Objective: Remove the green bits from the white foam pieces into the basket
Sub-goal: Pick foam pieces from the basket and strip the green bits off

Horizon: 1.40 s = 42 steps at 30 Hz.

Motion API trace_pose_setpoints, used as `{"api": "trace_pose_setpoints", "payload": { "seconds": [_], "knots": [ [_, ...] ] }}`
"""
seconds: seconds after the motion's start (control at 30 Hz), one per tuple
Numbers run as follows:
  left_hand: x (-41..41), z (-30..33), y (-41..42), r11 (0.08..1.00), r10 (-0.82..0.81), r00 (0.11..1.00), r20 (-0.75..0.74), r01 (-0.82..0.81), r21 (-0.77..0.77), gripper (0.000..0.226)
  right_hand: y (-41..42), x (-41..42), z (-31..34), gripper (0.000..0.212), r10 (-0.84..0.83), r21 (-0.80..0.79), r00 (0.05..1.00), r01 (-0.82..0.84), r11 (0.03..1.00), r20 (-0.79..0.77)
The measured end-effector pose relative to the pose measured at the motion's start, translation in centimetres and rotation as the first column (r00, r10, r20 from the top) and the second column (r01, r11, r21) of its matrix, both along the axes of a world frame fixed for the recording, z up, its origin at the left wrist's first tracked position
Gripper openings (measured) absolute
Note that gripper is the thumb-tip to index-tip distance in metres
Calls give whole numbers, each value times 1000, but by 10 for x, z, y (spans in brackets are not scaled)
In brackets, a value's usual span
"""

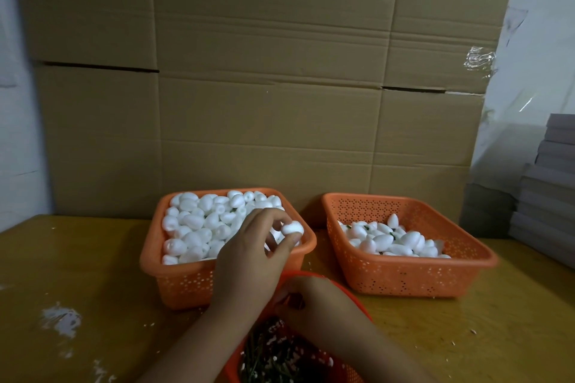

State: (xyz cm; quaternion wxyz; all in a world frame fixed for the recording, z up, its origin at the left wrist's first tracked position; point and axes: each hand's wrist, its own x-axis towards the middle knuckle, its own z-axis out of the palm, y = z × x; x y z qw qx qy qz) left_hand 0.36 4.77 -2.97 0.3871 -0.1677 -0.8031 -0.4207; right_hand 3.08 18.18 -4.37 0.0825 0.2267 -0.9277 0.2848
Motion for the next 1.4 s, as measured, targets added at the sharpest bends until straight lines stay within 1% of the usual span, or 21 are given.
{"api": "trace_pose_setpoints", "payload": {
  "seconds": [0.07,0.13,0.2,0.23,0.3,0.33,0.4,0.47,0.53,0.6,0.7,0.77,0.87,0.97,1.03,1.13,1.23,1.3,1.4],
  "knots": [
    [-1,-2,0,1000,-24,998,59,23,20,23,0,1,1,18,6,-1,1000,-6,1000,-1],
    [-3,-3,0,999,-38,996,76,36,33,21,0,2,3,19,13,1,1000,-13,1000,-5],
    [-5,-3,-1,998,-64,998,30,64,12,17,0,2,3,19,21,3,1000,-21,1000,-6],
    [-4,-3,-1,997,-76,997,4,76,-13,20,0,2,3,19,22,2,1000,-22,1000,-4],
    [-4,-3,-1,994,-85,996,-11,85,-65,36,0,2,3,18,19,-2,1000,-19,1000,2],
    [-4,-3,-1,993,-86,996,-7,85,-87,40,-1,1,2,18,19,-4,1000,-19,1000,4],
    [-2,-3,0,989,-93,996,-6,92,-116,39,-1,1,2,19,24,-3,1000,-24,1000,0],
    [0,-3,1,988,-93,996,-10,91,-125,31,-1,1,2,19,33,0,999,-33,999,-5],
    [0,-4,1,990,-90,996,-14,88,-111,22,-1,0,1,20,37,-3,999,-37,999,-11],
    [0,-3,2,993,-89,996,8,89,-83,19,0,0,0,21,26,-8,1000,-26,1000,-16],
    [0,-2,3,995,-86,995,48,89,-53,27,0,-1,-1,23,-14,-46,1000,15,999,17],
    [0,-2,4,995,-90,994,54,92,-44,34,0,-2,2,25,-55,-124,998,59,990,33],
    [0,-3,4,996,-88,995,55,89,-22,30,1,-3,6,30,-154,-340,988,142,930,-11],
    [0,-4,2,997,-79,996,49,80,-18,29,5,-5,10,27,-220,-554,975,173,814,-20],
    [-1,-5,2,997,-75,996,51,77,-31,27,7,-6,13,23,-249,-643,968,168,747,-37],
    [0,-4,1,990,-82,996,45,87,-111,30,11,-6,16,17,-283,-732,957,154,663,-55],
    [5,-2,2,974,-108,994,31,112,-199,20,12,-5,18,15,-285,-794,957,136,592,-49],
    [7,-1,4,961,-126,991,34,130,-243,19,12,-5,19,14,-290,-805,955,124,580,-62],
    [8,-2,4,943,-152,987,54,161,-292,16,11,-3,20,15,-292,-802,953,109,587,-84]
  ]
}}
